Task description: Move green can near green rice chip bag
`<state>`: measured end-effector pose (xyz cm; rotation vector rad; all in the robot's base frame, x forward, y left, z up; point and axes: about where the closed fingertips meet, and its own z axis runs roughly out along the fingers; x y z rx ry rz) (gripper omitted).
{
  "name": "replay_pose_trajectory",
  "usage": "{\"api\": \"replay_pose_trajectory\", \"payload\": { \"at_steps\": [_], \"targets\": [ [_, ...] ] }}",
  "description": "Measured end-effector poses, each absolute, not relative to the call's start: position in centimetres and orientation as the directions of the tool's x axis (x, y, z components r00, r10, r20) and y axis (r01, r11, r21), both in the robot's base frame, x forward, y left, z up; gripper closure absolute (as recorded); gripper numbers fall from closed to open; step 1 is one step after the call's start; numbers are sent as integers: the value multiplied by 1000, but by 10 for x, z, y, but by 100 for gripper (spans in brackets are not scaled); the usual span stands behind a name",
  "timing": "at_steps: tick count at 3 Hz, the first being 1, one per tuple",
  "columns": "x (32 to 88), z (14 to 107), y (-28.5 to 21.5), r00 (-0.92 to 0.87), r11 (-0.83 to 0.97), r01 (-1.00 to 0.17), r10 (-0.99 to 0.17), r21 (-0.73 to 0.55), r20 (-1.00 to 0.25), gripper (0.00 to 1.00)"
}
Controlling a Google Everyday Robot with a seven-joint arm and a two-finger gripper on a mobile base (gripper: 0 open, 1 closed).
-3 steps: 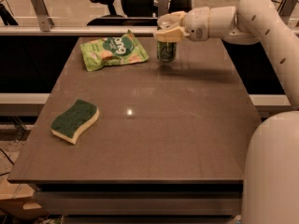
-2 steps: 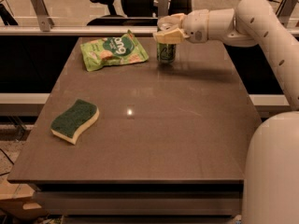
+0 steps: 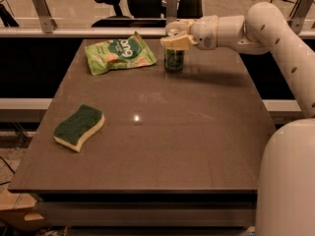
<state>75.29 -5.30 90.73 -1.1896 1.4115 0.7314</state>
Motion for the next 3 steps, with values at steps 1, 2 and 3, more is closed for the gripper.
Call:
{"api": "replay_pose_trajectory", "payload": {
  "at_steps": [1, 2, 3],
  "targets": [
    [753, 906, -49, 101, 301, -937, -259, -179, -961, 81],
    [753, 906, -47, 100, 298, -938, -258, -178, -961, 59],
    [753, 906, -47, 100, 298, -938, -258, -178, -961, 36]
  ]
}}
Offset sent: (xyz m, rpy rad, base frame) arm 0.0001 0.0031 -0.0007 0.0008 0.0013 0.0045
